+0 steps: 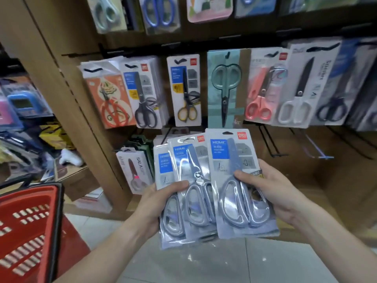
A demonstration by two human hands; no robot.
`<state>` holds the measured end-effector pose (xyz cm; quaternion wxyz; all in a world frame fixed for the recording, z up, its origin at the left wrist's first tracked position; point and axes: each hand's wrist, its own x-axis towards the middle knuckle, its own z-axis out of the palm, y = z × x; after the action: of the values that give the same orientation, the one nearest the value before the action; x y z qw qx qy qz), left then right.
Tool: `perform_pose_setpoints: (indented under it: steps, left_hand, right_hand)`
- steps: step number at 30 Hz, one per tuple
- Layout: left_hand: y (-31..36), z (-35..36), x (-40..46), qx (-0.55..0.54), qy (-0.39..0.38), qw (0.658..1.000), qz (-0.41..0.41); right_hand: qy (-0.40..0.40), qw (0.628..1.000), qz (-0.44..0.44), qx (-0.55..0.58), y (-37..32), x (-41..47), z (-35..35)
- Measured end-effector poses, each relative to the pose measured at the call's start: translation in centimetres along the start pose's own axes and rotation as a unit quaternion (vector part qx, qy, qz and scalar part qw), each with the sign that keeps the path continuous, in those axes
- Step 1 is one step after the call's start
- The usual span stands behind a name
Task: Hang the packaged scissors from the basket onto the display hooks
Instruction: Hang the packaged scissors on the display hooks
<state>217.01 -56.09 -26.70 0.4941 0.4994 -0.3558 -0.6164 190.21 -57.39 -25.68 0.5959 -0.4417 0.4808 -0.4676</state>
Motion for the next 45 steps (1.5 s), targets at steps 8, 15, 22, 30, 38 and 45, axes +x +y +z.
perform_pose_setpoints:
  steps: [8, 15, 22, 30, 38, 45]
  left_hand:
    - [-3.3, -0.9, 1.7, 0.011, -0.052, 0.997, -0.051]
    - [-4.7, -0.4, 2.6, 0.025, -0.082, 0.993, -0.087]
    - [-5.5, 0.1, 3.2, 0.036, -0.074, 0.992, -0.097]
    - [-6.7, 1.2, 3.6, 0.037, -0.115, 0.989, -0.084]
    - [-7.1, 4.6, 3.6, 0.055, -0.106, 0.989, -0.089]
    - [-7.3, 5.1, 3.2, 0.076, -0.132, 0.984, -0.091]
  right_hand:
    - [-0.012, 0.998, 0.063, -0.024, 1.7, -3.0, -3.5]
    - [-0.014, 0.991, 0.12, -0.049, 3.9, -4.2, -6.8]
    - [0.046, 0.987, 0.149, -0.028, 5.6, -4.2, -8.4]
    - [0.088, 0.99, 0.106, -0.018, 5.7, -4.8, -11.8]
    - [0.155, 0.984, 0.09, -0.003, 5.7, -4.2, -13.2]
    - [0.154, 0.986, 0.062, 0.016, 5.6, -3.8, -14.3]
